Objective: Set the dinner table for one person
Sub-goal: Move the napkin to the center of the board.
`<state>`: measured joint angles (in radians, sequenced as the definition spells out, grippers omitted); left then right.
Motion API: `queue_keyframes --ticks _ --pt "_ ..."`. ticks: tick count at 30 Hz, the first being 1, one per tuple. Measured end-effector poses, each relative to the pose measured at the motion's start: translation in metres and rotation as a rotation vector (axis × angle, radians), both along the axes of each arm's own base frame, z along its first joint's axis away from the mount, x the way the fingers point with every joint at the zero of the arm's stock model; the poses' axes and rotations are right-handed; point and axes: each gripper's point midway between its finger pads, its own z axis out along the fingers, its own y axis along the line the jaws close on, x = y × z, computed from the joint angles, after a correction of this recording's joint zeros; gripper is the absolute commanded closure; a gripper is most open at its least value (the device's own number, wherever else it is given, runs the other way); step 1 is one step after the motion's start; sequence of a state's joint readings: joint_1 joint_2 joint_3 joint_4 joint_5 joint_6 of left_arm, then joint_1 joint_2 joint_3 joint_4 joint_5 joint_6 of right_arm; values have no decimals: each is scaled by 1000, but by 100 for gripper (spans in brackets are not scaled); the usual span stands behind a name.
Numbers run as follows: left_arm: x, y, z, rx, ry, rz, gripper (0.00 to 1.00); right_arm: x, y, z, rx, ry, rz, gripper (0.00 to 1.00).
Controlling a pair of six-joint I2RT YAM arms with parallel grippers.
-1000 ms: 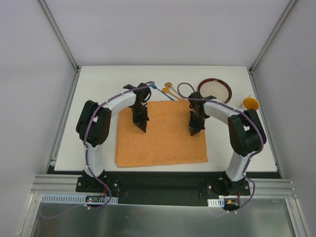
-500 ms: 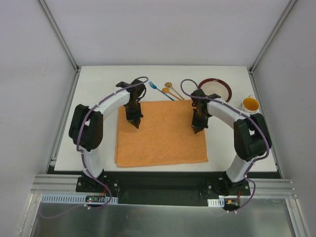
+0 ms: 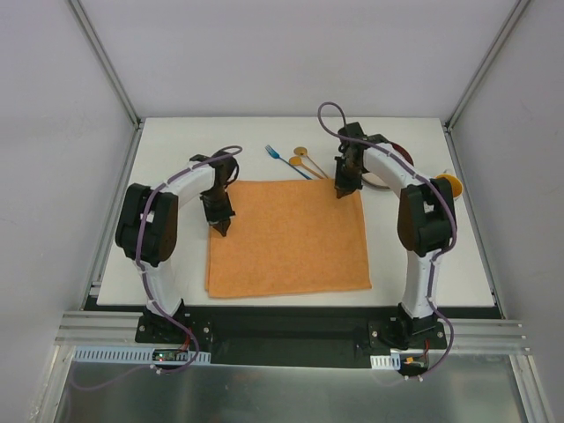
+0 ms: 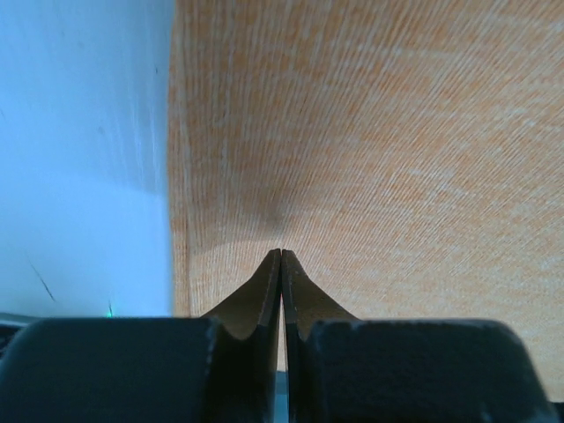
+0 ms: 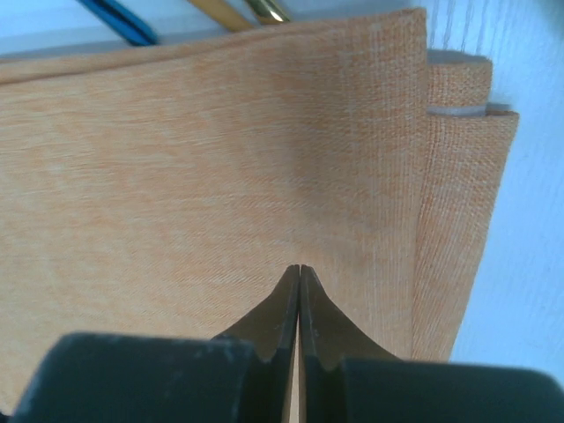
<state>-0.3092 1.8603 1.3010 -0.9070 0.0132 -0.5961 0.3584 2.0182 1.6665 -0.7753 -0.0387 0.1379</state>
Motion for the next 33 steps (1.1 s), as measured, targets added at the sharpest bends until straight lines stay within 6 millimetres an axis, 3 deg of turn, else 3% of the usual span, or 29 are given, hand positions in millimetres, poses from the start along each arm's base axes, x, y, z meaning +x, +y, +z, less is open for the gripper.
queue_keyframes --ticks 4,8,12,19,26,33 --pt "20 -1 -4 -1 -70 -39 100 -8 -6 -35 -40 94 14 99" --pt "41 -6 -7 -17 -131 -73 100 -14 -6 -43 -42 124 33 99" --pt "48 -10 -17 -29 -133 -90 100 -23 -9 -53 -37 141 43 99" --pt "48 -14 -18 -57 -130 -110 100 -46 -26 -53 -62 163 24 99" --pt "49 -25 -18 -84 -127 -131 100 -51 -39 -53 -92 166 1 99" --pt "45 -48 -18 -106 -123 -185 100 -53 -66 -52 -145 175 -57 99"
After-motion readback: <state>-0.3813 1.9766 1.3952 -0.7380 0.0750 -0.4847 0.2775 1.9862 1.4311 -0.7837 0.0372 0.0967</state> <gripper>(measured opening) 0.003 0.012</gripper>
